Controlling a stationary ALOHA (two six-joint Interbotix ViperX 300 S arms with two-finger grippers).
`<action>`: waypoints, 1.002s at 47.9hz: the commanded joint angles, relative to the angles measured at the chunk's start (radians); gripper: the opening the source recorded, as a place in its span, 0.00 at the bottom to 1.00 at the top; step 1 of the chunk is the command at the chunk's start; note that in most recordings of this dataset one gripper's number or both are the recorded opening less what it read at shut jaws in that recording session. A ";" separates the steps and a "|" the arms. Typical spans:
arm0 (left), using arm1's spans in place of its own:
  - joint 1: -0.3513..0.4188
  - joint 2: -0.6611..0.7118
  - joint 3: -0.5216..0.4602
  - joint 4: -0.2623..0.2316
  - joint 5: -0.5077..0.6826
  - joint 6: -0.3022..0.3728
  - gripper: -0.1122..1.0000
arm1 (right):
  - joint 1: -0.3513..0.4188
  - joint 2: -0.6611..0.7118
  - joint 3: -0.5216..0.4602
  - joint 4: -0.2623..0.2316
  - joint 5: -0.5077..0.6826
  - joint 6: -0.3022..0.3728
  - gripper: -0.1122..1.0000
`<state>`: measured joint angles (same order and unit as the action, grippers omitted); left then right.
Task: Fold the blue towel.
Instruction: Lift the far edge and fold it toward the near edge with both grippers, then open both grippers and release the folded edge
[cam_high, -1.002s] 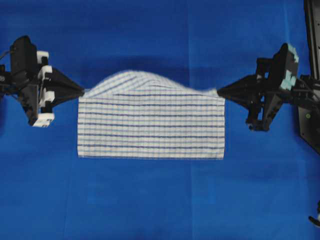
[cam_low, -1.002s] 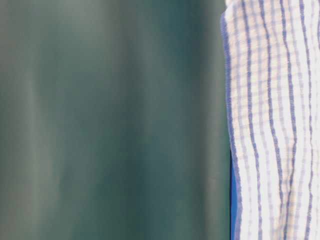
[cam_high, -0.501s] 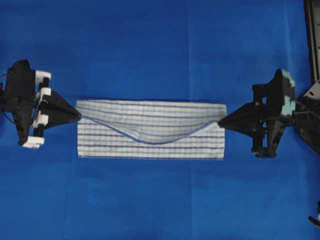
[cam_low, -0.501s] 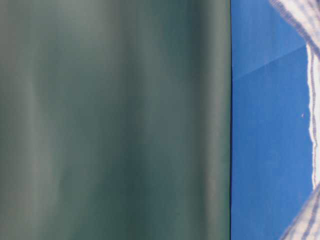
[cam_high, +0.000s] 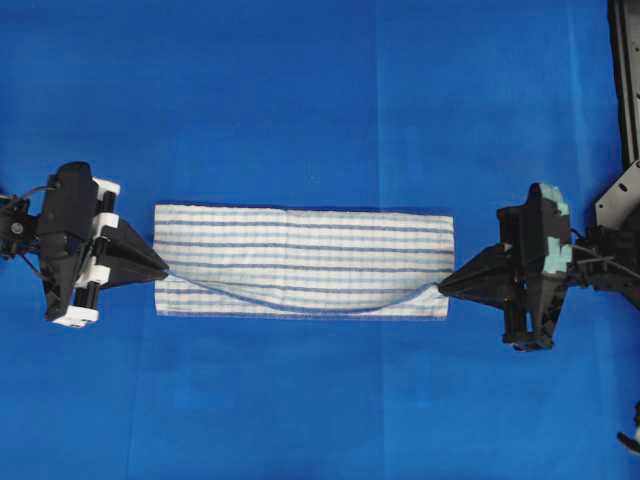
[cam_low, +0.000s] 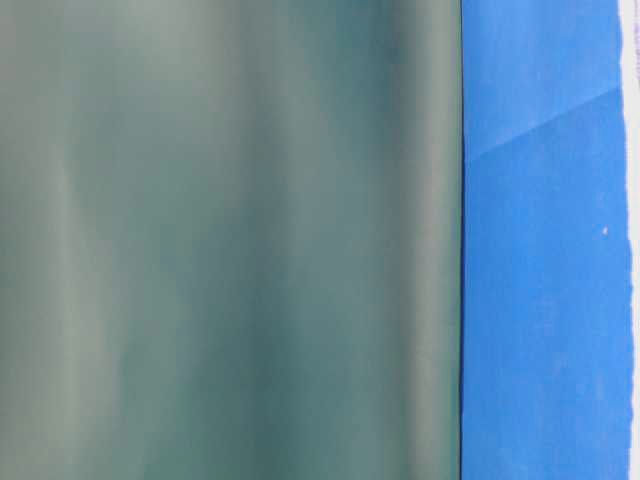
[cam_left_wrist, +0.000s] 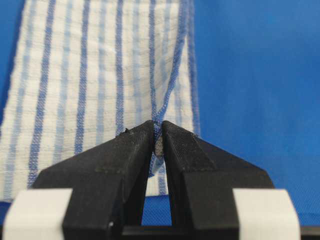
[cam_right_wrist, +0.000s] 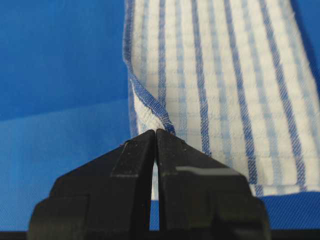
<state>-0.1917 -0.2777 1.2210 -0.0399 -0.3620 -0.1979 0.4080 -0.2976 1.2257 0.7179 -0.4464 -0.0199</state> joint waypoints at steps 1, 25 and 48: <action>-0.008 0.014 -0.023 -0.002 -0.008 -0.003 0.17 | 0.009 0.020 -0.021 0.023 -0.003 -0.002 0.32; -0.008 0.021 -0.031 -0.002 0.017 0.003 0.86 | 0.011 0.104 -0.066 0.031 0.017 -0.011 0.67; 0.109 -0.167 -0.083 0.003 0.204 0.051 0.79 | -0.097 -0.087 -0.052 0.031 0.043 -0.206 0.93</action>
<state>-0.1135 -0.4203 1.1658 -0.0399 -0.1687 -0.1626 0.3467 -0.3513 1.1750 0.7486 -0.4080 -0.2025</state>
